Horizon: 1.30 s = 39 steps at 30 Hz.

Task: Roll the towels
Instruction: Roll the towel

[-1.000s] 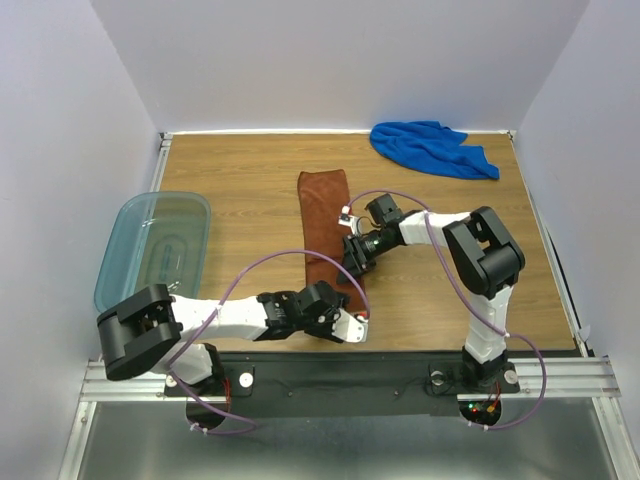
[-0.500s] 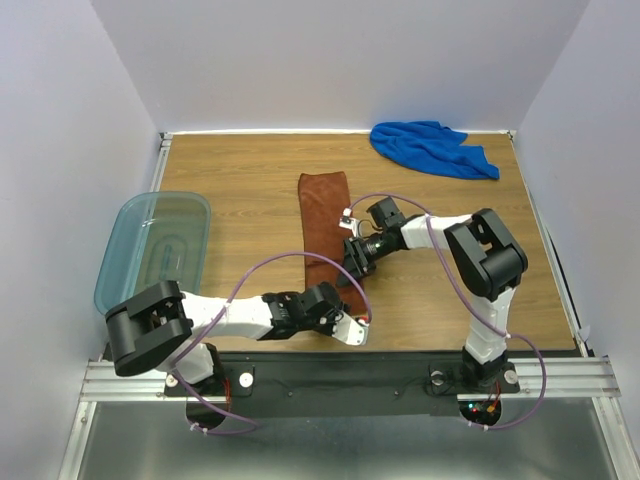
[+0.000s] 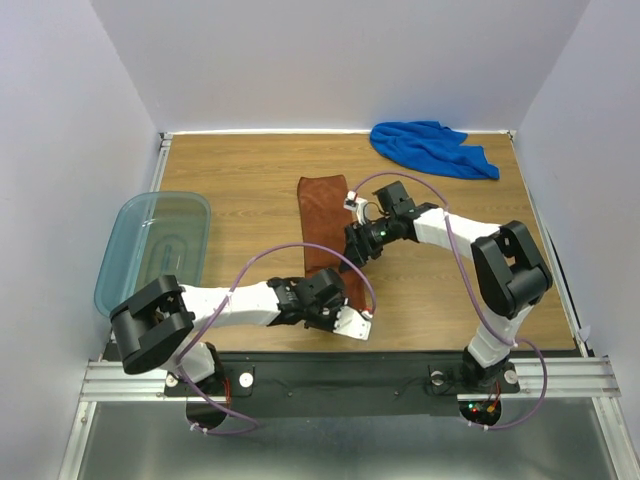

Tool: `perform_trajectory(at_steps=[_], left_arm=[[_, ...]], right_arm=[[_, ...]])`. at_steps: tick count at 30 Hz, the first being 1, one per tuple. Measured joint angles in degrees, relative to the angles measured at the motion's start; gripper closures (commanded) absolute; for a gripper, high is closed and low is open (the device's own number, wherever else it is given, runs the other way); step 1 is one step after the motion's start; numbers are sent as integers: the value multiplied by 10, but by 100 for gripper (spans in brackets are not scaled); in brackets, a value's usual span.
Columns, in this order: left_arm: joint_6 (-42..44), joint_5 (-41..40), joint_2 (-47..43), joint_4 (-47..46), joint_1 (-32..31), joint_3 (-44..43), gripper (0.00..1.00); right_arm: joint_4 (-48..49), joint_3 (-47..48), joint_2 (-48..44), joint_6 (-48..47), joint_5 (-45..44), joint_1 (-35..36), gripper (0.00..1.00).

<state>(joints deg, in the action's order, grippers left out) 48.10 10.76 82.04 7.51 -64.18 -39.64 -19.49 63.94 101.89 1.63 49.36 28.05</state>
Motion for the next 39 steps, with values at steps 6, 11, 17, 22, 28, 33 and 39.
perform_trajectory(at_steps=[6, 11, 17, 22, 28, 33, 39], left_arm=[[3, 49, 4, 61, 43, -41, 74], [12, 89, 19, 108, 84, -101, 74], [16, 126, 33, 140, 125, -146, 74], [20, 149, 52, 154, 154, -168, 74], [24, 164, 70, 164, 184, -191, 74], [27, 173, 90, 164, 209, -208, 74], [27, 188, 109, 164, 229, -221, 74]], right_arm=[[-9, 0, 59, -17, -8, 0, 39], [-10, 14, 93, -16, 8, -6, 48], [-10, 14, 93, -16, 17, -6, 50], [-10, 14, 93, -16, 17, -6, 51], [-11, 14, 93, -17, 17, -6, 48], [-18, 14, 80, -17, 15, -6, 39], [-35, 24, 23, -22, -20, -10, 32]])
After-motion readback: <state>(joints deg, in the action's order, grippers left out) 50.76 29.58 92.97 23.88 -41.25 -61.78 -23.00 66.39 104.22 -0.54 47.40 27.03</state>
